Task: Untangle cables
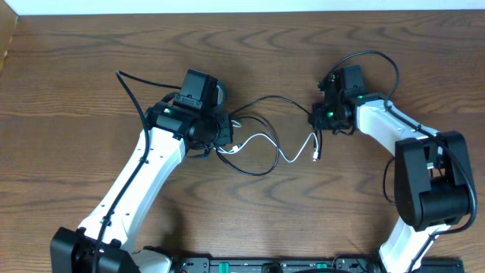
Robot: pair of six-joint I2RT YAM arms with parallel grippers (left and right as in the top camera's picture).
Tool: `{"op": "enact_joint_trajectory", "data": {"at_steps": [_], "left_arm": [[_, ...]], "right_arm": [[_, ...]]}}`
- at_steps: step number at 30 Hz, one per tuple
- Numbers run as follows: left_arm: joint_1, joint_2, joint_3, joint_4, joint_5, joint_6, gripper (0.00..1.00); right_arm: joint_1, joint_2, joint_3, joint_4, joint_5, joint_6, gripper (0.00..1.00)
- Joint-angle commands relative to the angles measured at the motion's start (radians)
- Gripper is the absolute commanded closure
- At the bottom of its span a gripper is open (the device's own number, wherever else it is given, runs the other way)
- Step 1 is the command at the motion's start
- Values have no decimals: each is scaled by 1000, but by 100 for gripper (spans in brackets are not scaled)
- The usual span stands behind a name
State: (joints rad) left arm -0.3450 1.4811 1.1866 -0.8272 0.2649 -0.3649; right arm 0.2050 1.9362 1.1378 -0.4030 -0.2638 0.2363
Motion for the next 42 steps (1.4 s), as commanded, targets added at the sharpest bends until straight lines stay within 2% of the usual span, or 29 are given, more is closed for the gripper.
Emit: {"op": "enact_joint_trajectory", "data": {"at_steps": [1,4,8,14,23,28,35,42], "left_arm": [[0,9,1,-2,12,10,92],[0,9,1,-2,12,10,92],[0,9,1,-2,12,10,92],[0,9,0,-2,12,9,92],[0,9,-1,-2,11,9,92],[0,9,-1,-2,11,10,92],[0,9,-1,-2,11,10,92],[0,9,-1,-2,12,10,92]], "right_arm": [[8,32,-3,-5,56,44,91],[7,32,-3,-6,56,44,97],[2,31,-3,-12,55,44,99],[-12,-10,0,-20,47,44,99],[-26,-185,0,-35,47,43,99],[-22,-262,0,-133,48,44,99],[-20,-262,-3,-332,52,43,99],[-21,-262,-3,-447,84,9,98]]}}
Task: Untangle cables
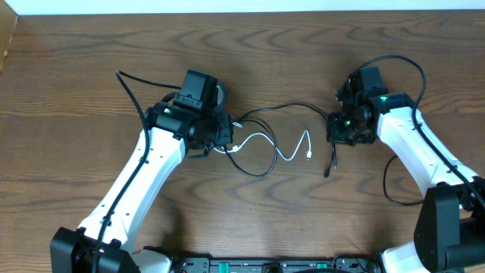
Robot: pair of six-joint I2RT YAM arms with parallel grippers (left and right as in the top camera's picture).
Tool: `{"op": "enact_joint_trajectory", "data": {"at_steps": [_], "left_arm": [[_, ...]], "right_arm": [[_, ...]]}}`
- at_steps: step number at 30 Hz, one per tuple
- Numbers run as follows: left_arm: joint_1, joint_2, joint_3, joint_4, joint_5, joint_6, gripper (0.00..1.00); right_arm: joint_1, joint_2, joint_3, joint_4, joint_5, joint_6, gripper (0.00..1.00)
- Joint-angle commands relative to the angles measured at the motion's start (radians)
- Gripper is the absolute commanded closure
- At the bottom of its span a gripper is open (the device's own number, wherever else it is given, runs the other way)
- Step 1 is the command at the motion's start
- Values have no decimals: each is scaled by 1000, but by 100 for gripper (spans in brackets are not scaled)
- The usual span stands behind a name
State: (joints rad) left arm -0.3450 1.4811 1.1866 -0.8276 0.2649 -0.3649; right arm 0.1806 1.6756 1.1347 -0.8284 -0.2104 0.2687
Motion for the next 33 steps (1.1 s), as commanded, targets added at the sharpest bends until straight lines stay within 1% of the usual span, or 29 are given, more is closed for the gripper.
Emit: {"op": "enact_joint_trajectory", "data": {"at_steps": [1,2,6,33], "left_arm": [[0,9,-1,-2,11,10,92],[0,9,-1,-2,12,10,92],[0,9,-1,-2,11,10,92],[0,9,-3,-2,12,10,92]], "right_arm": [[3,-2,0,-32,55,-23,98],[3,-2,0,-40,76,-23,99],[2,-2,0,-58,140,-23,99],[3,-2,0,-74,144,-23,99]]}}
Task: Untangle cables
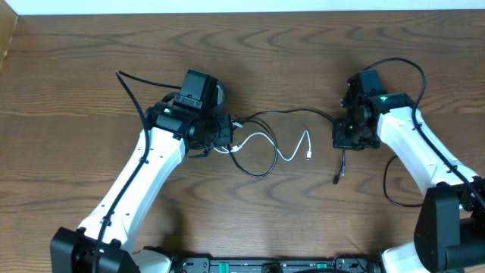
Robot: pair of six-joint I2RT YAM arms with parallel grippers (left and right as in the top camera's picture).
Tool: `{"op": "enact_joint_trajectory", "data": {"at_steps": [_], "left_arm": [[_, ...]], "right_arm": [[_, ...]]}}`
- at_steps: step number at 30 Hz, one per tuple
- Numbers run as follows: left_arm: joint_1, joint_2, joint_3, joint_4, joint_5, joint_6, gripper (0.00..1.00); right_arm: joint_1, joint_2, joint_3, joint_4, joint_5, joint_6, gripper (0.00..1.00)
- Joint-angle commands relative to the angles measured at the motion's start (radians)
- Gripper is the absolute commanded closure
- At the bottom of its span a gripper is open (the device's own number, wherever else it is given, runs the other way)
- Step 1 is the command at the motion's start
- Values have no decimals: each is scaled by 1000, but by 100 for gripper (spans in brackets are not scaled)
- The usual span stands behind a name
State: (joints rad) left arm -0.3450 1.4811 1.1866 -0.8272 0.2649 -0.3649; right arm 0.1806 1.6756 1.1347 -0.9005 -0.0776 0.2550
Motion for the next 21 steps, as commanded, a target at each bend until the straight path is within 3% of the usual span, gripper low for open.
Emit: {"op": "enact_joint_trajectory", "data": {"at_steps": [1,21], "left_arm": [[0,9,-3,-2,11,10,92],[0,9,-3,-2,12,9,92]], "right_arm": [[3,-2,0,-2,11,-9,98],[3,-2,0,-5,11,-9,97]]}}
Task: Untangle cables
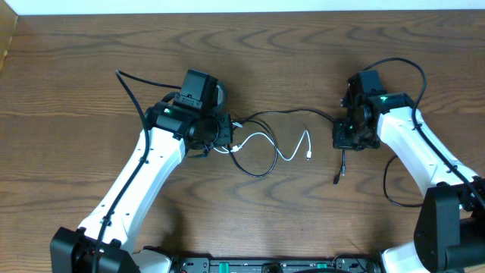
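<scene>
A black cable (292, 113) arcs from my left gripper (221, 138) across to my right gripper (345, 141), with a loop (258, 172) lying near the left one. Its free end (339, 176) trails below the right gripper, which is shut on it. A white cable (282, 154) snakes between the arms. One white plug (311, 155) lies apart from the black end, and the other end (238, 148) sits by the left gripper. The wrist body hides the left fingers, so their hold cannot be told.
The wooden table (76, 83) carries only the two cables. Each arm's own black supply cable arcs beside it, one at the left (129, 87) and one at the right (409, 64). The table's far edge (242, 12) meets a white wall.
My right gripper first held the black cable near the table's middle, its free end lying beside the white plug. Later it stood farther right and nearer, then farther still, and the black end now lies clear of the white plug. The left arm stayed where it was.
</scene>
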Robot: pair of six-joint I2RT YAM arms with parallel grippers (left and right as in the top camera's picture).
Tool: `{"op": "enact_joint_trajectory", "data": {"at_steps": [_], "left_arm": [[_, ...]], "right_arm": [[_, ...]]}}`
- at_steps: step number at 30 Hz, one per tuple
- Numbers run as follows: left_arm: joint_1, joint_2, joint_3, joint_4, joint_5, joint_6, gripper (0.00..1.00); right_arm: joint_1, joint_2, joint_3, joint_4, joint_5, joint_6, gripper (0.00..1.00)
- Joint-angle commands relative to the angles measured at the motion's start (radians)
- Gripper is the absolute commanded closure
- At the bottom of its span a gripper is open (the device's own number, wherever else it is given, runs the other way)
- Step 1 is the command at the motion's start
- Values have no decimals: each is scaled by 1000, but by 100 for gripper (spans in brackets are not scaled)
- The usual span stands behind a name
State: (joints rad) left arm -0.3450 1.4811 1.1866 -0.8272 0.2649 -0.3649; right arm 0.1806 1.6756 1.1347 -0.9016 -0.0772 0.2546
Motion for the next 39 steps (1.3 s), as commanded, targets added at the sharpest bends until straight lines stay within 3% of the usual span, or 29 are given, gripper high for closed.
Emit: {"op": "enact_joint_trajectory", "data": {"at_steps": [1,14,16,19,23,25,26,34,39], "left_arm": [[0,9,-3,-2,12,10,92],[0,9,-3,-2,12,10,92],[0,9,-3,-2,11,9,92],[0,9,-3,-2,12,9,92],[0,9,-3,-3,12,9,92],[0,9,-3,-2,12,9,92],[0,9,-3,-2,12,9,92],[0,9,-3,-2,12,9,92],[0,9,-3,-2,12,9,92]], "right_arm": [[3,-2,0,-4,11,-8,96],[3,-2,0,-7,11,-8,95],[3,-2,0,-3,11,-8,92],[3,-2,0,11,11,-8,78],[3,-2,0,26,-2,-8,52],[4,-2,0,28,-12,-8,25],[4,-2,0,26,-12,-8,1],[4,-2,-10,28,-11,-8,1],[4,-2,-55,49,-11,-8,16]]}}
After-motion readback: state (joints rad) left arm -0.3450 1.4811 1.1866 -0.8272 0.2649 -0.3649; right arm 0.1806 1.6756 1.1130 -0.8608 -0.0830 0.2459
